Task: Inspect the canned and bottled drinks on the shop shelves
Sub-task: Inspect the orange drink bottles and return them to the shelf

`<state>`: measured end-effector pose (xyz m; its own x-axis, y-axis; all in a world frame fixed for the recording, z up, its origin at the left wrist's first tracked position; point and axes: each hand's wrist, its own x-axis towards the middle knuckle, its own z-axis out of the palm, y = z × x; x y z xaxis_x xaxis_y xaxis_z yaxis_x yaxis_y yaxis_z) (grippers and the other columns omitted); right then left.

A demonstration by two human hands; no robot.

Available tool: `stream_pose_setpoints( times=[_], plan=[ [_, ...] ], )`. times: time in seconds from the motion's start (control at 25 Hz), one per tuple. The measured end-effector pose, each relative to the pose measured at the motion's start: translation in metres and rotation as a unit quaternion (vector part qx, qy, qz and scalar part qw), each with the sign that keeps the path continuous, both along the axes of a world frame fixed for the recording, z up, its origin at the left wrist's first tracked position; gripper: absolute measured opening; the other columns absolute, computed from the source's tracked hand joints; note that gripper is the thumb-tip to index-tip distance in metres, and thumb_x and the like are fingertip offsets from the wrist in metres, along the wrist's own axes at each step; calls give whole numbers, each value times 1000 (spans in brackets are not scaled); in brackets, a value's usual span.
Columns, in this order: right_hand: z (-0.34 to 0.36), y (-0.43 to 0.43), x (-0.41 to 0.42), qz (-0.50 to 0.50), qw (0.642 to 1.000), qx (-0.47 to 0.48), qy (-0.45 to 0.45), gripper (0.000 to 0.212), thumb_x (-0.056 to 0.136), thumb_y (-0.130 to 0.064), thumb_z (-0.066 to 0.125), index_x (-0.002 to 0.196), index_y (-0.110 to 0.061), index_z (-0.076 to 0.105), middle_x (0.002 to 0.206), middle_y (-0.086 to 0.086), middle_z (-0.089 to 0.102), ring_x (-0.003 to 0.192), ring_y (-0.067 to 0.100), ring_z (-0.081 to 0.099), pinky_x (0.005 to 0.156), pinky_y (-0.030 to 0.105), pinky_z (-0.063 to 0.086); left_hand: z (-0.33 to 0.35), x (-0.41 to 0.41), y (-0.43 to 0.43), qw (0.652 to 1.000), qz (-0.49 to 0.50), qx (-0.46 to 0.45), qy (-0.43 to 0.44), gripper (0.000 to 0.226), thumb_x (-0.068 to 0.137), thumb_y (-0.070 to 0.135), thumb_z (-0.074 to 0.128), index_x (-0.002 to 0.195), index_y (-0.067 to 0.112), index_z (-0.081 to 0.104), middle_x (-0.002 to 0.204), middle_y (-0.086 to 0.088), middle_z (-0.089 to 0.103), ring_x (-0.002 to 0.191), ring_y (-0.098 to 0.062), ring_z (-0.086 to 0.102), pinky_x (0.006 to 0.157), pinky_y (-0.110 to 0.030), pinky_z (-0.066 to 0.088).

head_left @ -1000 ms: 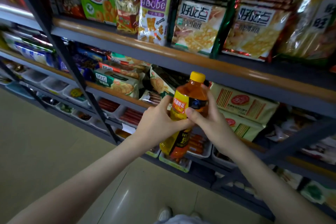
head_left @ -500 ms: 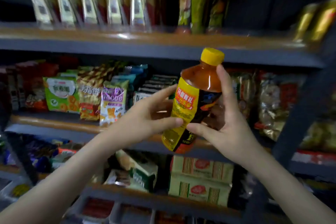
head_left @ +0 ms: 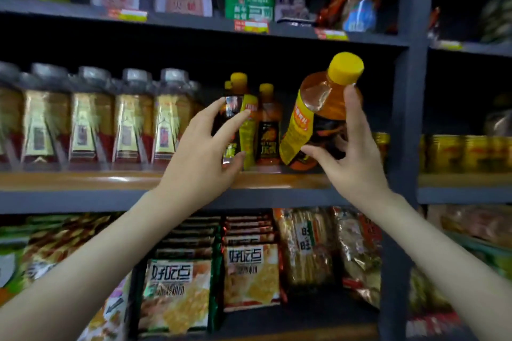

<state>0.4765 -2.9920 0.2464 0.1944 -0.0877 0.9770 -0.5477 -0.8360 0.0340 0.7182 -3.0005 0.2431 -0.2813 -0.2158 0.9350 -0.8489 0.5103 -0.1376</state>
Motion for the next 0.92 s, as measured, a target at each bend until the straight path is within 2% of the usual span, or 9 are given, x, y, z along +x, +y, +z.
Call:
stream_pose_setpoints(
  times=[0.08,0.16,0.32,0.4,0.52,0.6,0.72,0.8,0.92],
  plan=[
    [14,-6,-4,3,997,74,-37,98,85,-23,70,140,-63,0,156,-21,18,144,13,25,109,55,36,9,-6,-18,1000,5,-13,-9,66,85,22,70,145,18,43,154,-22,26,141,-38,25,112,-43,23],
    [31,-12,-11,-10,991,114,-68,95,85,-21,72,143,-59,6,156,-13,26,141,18,33,108,55,37,18,-12,-32,1000,2,-18,-9,68,85,23,69,147,19,40,156,-23,19,143,-40,20,114,-51,23],
    [43,-23,-21,-76,984,159,-28,94,83,-17,73,145,-53,12,152,-12,33,136,13,38,111,41,35,25,-21,-49,1000,10,-19,-4,70,86,27,68,149,19,36,158,-24,11,145,-42,12,114,-59,22],
    [43,-34,-21,-111,975,194,8,95,82,-18,75,146,-52,14,149,-7,39,129,17,46,105,30,36,28,-23,-56,1000,17,-20,-17,71,87,30,67,149,20,35,158,-24,9,145,-43,11,114,-61,22],
    [51,-66,-20,-101,961,256,20,95,79,-17,78,147,-47,19,139,-3,49,110,11,58,92,11,38,34,-26,-66,999,25,5,-31,70,89,35,64,151,24,33,160,-22,2,145,-42,5,115,-61,18],
    [56,-95,-20,-110,954,278,29,96,77,-17,79,147,-45,20,140,5,50,118,20,55,94,19,40,36,-24,-72,999,35,15,-36,71,89,38,63,151,28,30,160,-18,-4,146,-40,0,116,-58,14],
    [59,-129,-23,-138,934,328,34,103,78,-18,79,148,-45,8,146,17,41,128,31,46,97,33,40,37,-17,-78,999,24,4,-41,72,88,37,66,151,28,32,160,-19,-3,146,-41,2,114,-58,16],
    [62,-142,-25,-167,911,371,61,115,76,-20,81,148,-46,-4,155,20,21,137,35,34,105,42,37,36,-16,-80,999,26,-1,-42,72,87,37,66,150,27,33,160,-19,-1,145,-41,3,113,-58,17],
    [68,-148,-27,-283,873,372,140,136,65,-32,87,146,-43,-21,158,11,-24,147,32,-10,115,55,17,35,-18,-84,998,39,-16,-47,68,86,44,57,148,25,38,159,-21,7,145,-42,7,111,-57,19]
  ],
)
